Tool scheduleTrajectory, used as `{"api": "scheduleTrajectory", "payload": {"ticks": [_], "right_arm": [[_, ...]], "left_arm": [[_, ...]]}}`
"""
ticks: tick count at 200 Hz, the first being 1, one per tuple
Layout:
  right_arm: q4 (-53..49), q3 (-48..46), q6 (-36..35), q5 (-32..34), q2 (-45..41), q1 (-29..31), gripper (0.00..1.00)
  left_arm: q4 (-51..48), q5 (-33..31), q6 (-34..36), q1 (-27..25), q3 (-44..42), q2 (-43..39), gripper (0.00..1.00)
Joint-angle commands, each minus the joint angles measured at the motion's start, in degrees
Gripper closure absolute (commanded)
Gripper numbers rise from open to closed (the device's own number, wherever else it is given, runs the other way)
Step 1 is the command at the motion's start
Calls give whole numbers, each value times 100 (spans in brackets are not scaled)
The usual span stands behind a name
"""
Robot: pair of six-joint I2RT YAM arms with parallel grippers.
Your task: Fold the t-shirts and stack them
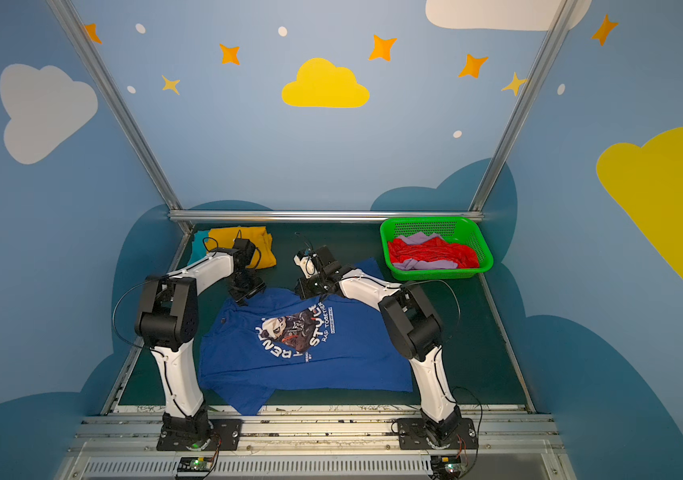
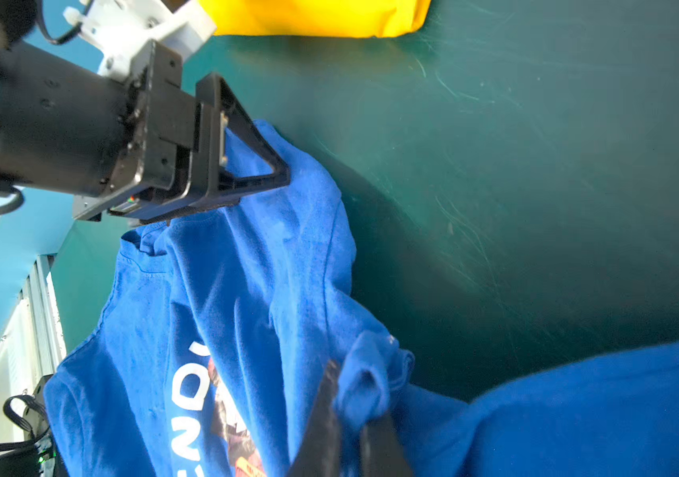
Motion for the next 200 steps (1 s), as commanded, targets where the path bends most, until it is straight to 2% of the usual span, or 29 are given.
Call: {"api": "scheduleTrajectory", "payload": {"ticks": [1,26,53,78,92,98,106,111,119,142,168,200], "right_arm": [[13,113,11,70,30,19,96],[-84,189,11,545,-80,18,96],[-153,331,233,807,-230,-34,96],[-27,505,749,483,-275,-229,96],[190,576,906,220,-248,-318,96],[224,643,904,150,-220,-326,96],[144,757,914,104,-170,-318,96],[82,827,901,70,-135,-309,96],[-9,907,866,38,-73,-292,96],[-39,882,860,-41,-5,-269,97],[-58,800,842,-67,34,-263,97],[-113,808,789,-104,125,-263,98]], "left_arm": [[-307,-357,77,58,177,135,94],[-339,-518,-9,119,251,-110,96],[-533,-1085,-29,204,200,-952,96],[-617,-1684,-136,318,-92,-1827,96],[-380,-1805,-114,394,-379,-2131,96],[-222,-1722,-64,434,-491,-2171,87],[-32,-1487,15,479,-600,-2132,54],[27,-1300,37,496,-605,-2055,39],[78,-1020,171,496,-552,-1834,29],[158,-391,284,465,-209,-1024,29],[88,-161,297,411,331,-152,30],[127,-93,266,289,841,352,26]]}}
